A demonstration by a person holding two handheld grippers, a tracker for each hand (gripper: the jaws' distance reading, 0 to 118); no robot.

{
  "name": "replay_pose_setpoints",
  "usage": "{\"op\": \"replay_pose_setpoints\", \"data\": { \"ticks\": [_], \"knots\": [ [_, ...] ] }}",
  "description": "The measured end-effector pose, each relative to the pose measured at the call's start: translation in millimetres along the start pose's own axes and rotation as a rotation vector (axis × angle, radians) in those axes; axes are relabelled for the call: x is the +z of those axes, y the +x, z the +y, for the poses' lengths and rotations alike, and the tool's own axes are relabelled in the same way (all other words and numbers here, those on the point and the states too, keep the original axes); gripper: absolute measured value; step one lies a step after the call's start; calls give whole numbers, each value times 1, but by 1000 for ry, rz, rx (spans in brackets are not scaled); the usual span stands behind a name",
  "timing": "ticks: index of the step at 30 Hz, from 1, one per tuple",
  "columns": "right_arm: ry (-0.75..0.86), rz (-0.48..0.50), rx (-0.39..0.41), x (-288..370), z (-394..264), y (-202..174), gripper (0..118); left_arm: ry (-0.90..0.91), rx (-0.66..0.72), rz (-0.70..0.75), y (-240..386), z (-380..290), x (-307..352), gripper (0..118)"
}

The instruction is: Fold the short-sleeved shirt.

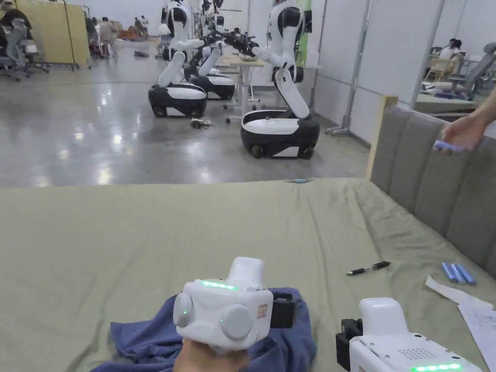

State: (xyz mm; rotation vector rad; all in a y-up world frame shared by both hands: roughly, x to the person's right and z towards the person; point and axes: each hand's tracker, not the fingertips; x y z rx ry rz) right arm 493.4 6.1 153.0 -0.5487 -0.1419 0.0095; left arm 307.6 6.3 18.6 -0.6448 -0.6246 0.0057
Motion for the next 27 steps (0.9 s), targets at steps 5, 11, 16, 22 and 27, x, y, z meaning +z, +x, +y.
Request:
{"op": "replay_pose_setpoints", "data": {
  "ticks": [5, 11, 16, 22, 27],
  "knots": [
    [9, 39, -12, 13, -10, -25, 3, -13, 7, 55, -30, -45, 85, 49],
    [-11, 110, 4, 19, -23, -63, 3, -121, 182, 198, -123, -115, 141, 3],
    [-33, 137, 32, 15, -26, -85, 3, -233, 212, 475, -226, -123, 162, 3],
    [-44, 154, 53, 9, -23, -95, 3, -347, 245, 477, -261, -129, 131, 79],
    [-52, 129, 55, 2, -18, -85, 5, -337, 223, 474, -256, -137, 98, 79]
  ]
}}
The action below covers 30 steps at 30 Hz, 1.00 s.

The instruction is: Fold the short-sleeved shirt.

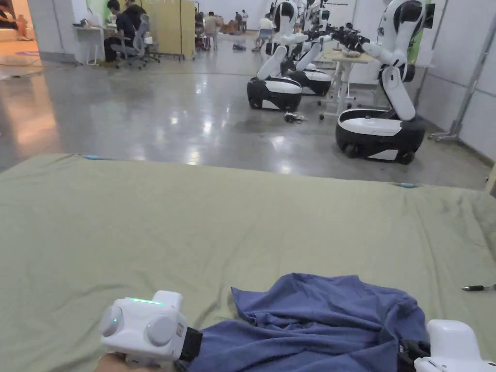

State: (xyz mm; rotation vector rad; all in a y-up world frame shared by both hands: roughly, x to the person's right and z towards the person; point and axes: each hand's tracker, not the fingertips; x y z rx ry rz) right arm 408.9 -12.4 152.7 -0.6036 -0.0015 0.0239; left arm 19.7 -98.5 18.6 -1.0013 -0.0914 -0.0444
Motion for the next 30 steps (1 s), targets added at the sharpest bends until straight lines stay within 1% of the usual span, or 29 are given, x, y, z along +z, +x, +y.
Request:
{"op": "replay_pose_setpoints", "data": {
  "ticks": [1, 2, 3, 4, 5, 6, 7, 8, 9, 11, 12, 16, 19, 20, 21, 22, 23, 24, 25, 27, 30],
  "knots": [
    [-2, -6, -3, -1, 0, 4, 5, -13, -7, -3, 4, -2, -5, 78],
    [-4, -12, -2, -2, 1, 8, 5, -38, -21, 0, 7, -4, -8, 74],
    [-8, -18, 0, -3, 3, 13, 6, -35, -56, 21, 8, -4, -12, 61],
    [-11, -25, 2, -5, 5, 18, 6, -9, -75, 29, 11, -6, -5, 45],
    [-13, -31, 1, -7, 7, 24, 6, 32, -86, 37, 13, -7, 3, 14],
    [-17, -35, -8, -11, 12, 33, 6, 62, -80, 47, 14, -8, 12, 10],
    [-21, -38, -21, -17, 16, 42, 6, 82, -83, -4, 18, -8, 19, 9],
    [-28, -39, -36, -25, 22, 52, 6, 61, -86, -11, 19, -10, 25, 7],
    [-37, -44, -41, -35, 29, 62, 6, 95, -90, 4, 19, -11, 33, 7],
    [-60, -65, -44, -58, 43, 80, 6, 136, -53, -47, 14, -11, 46, 5],
    [-75, -72, -53, -72, 52, 90, 6, 128, -55, -50, 14, -12, 54, 5],
    [-151, -83, -100, -128, 87, 125, 6, 202, -61, -63, 16, -12, 79, 5],
    [-220, -88, -104, -179, 111, 141, 6, 224, -68, -63, 19, -8, 85, 5],
    [-269, -77, -107, -200, 117, 145, 6, 242, -60, -62, 19, -7, 86, 5],
    [-298, -77, -113, -219, 121, 147, 11, 241, -67, -61, 20, -5, 87, 5],
    [-296, -77, -125, -236, 122, 148, 31, 239, -75, -56, 20, -3, 88, 5],
    [-313, -60, -157, -252, 122, 149, 69, 246, -72, -54, 22, -2, 85, 5],
    [-345, -46, -180, -268, 121, 149, 97, 247, -74, -57, 21, 1, 85, 5],
    [-382, -41, -181, -283, 117, 146, 109, 238, -76, -62, 21, 2, 84, 5],
    [-406, -51, -139, -304, 108, 136, 110, 237, -82, -55, 24, 3, 82, 5],
    [-449, -126, -53, -322, 89, 125, 110, 228, -80, -57, 22, 5, 77, 5]
  ]
}}
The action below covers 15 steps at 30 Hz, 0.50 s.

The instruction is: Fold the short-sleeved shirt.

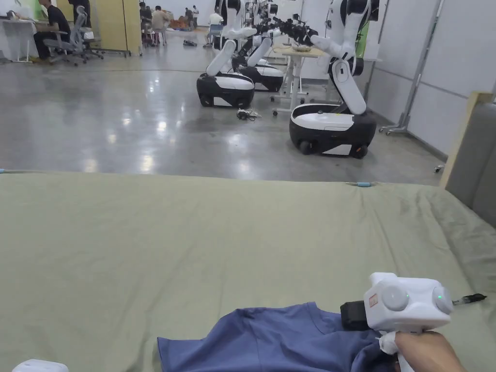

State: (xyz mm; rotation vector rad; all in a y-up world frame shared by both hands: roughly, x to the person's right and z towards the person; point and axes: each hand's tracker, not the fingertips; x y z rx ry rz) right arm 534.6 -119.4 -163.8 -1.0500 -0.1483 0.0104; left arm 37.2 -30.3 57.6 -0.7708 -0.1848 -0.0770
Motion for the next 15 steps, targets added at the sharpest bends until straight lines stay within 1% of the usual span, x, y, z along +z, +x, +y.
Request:
{"op": "replay_pose_setpoints", "data": {
  "ticks": [1, 2, 3, 4, 5, 6, 7, 8, 9, 10, 13, 15],
  "knots": [
    [-35, -35, 14, -4, -5, -1, 107, -2, -2, 2, 2, 0, -2, 5],
    [-37, -8, 0, -3, -9, 1, 95, -5, -12, 10, 2, -1, -4, 5],
    [24, 41, -49, 5, -12, 2, 89, -6, -17, 19, 2, -1, -5, 5],
    [23, 15, -42, 14, -12, 1, 71, -7, -20, 20, 2, -1, -6, 5],
    [24, 21, -28, 23, -13, 1, 36, -10, -24, 20, 3, -2, -8, 5],
    [33, 9, -2, 31, -14, 0, 12, -5, -28, 25, 3, -2, -11, 5],
    [51, -21, 13, 47, -17, 4, 4, -3, -32, 29, 2, -1, -13, 5],
    [69, 10, -10, 59, -18, 10, 4, -4, -34, 27, 1, -1, -16, 5],
    [76, 72, -57, 71, -17, 17, 4, 1, -27, 17, -2, 0, -19, 5],
    [87, 80, -86, 84, -16, 23, 4, 6, -11, 6, -6, 2, -20, 5],
    [191, 88, -106, 142, -12, 39, 4, 19, 12, 24, -22, 17, -16, 5],
    [258, 106, -114, 182, -4, 52, 4, 68, 20, 51, -33, 34, -2, 4]
  ]
}}
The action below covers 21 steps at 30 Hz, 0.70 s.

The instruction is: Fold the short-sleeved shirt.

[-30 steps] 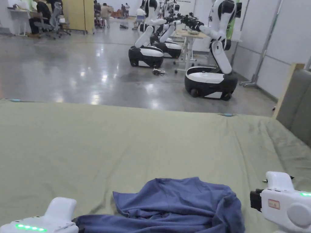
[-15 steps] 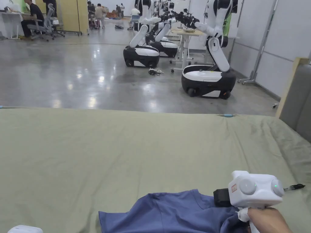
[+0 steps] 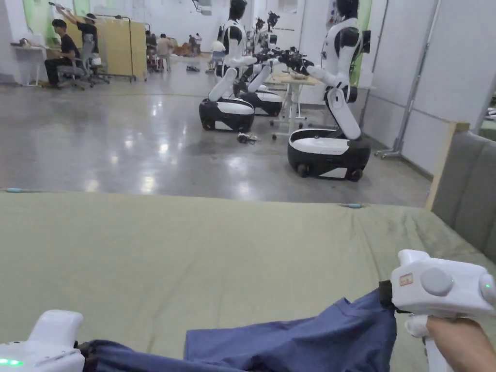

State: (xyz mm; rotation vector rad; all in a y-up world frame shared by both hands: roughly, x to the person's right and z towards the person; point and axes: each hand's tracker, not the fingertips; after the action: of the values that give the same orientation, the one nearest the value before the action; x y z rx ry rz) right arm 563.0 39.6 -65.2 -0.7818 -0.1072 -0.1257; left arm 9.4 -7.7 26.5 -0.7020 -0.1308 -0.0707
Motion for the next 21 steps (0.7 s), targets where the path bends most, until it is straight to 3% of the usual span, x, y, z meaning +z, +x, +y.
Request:
{"op": "replay_pose_setpoints", "data": {
  "ticks": [5, 11, 15, 21],
  "knots": [
    [217, 45, 6, 105, 49, 9, 4, 148, -4, 98, -28, 65, 47, 4],
    [467, 30, 92, 214, 112, -5, 4, 333, 31, 175, -56, 160, 116, 4],
    [577, 43, 62, 270, 158, -17, 4, 412, 35, 224, -68, 229, 148, 4],
    [663, 31, 17, 302, 212, -28, 4, 520, 111, 230, -83, 311, 172, 4]
  ]
}}
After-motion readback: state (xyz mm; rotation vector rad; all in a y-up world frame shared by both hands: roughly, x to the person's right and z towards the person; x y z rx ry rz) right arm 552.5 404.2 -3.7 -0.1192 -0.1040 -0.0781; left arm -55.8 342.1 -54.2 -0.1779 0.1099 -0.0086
